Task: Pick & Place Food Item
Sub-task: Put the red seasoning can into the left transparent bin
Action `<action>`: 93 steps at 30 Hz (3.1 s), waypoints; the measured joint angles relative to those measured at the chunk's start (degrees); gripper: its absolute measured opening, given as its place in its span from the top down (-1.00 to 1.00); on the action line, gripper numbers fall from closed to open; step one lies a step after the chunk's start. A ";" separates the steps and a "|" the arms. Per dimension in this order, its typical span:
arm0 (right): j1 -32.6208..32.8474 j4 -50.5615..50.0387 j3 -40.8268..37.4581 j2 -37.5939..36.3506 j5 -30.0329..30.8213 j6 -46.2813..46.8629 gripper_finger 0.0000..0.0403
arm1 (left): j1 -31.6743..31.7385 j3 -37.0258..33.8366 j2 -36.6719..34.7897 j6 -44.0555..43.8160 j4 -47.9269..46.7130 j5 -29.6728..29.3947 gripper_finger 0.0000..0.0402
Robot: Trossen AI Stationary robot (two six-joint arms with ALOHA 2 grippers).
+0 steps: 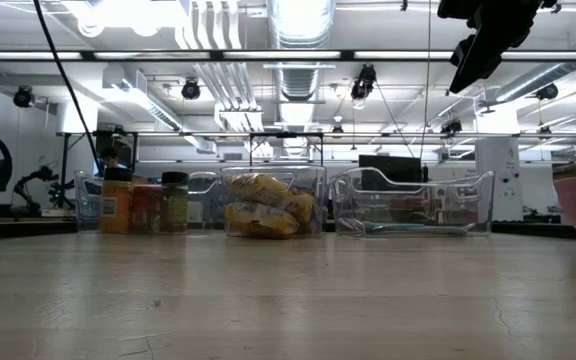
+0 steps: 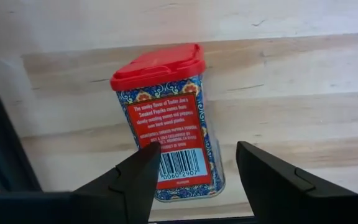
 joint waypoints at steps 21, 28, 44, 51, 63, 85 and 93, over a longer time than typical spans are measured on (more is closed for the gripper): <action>0.09 0.07 -0.02 0.00 -0.11 0.42 0.01 | 0.11 1.44 -1.68 -1.01 -5.73 -0.15 -0.11; 0.09 0.07 -0.02 0.00 -0.13 0.42 0.01 | 0.11 0.49 -1.19 -1.07 -5.16 -0.37 -0.11; 0.11 0.07 -0.02 0.00 -0.55 0.44 0.01 | 0.50 -9.02 -1.14 -0.53 6.77 -2.48 -0.07; 0.11 0.07 -0.02 0.00 -0.68 1.72 0.01 | 0.52 -9.58 -1.32 2.71 8.94 -3.98 0.16; 0.48 11.41 -0.04 -0.02 -9.51 13.54 0.01 | 0.53 -5.16 -5.24 11.17 8.87 -30.37 0.16; 8.74 40.23 -0.09 3.32 -4.47 30.98 0.01 | 28.95 -4.09 -18.27 83.36 44.33 -37.83 0.16; 8.74 47.56 -0.07 3.32 -1.29 29.09 0.01 | 39.10 -4.09 -19.28 97.76 54.33 -21.90 0.16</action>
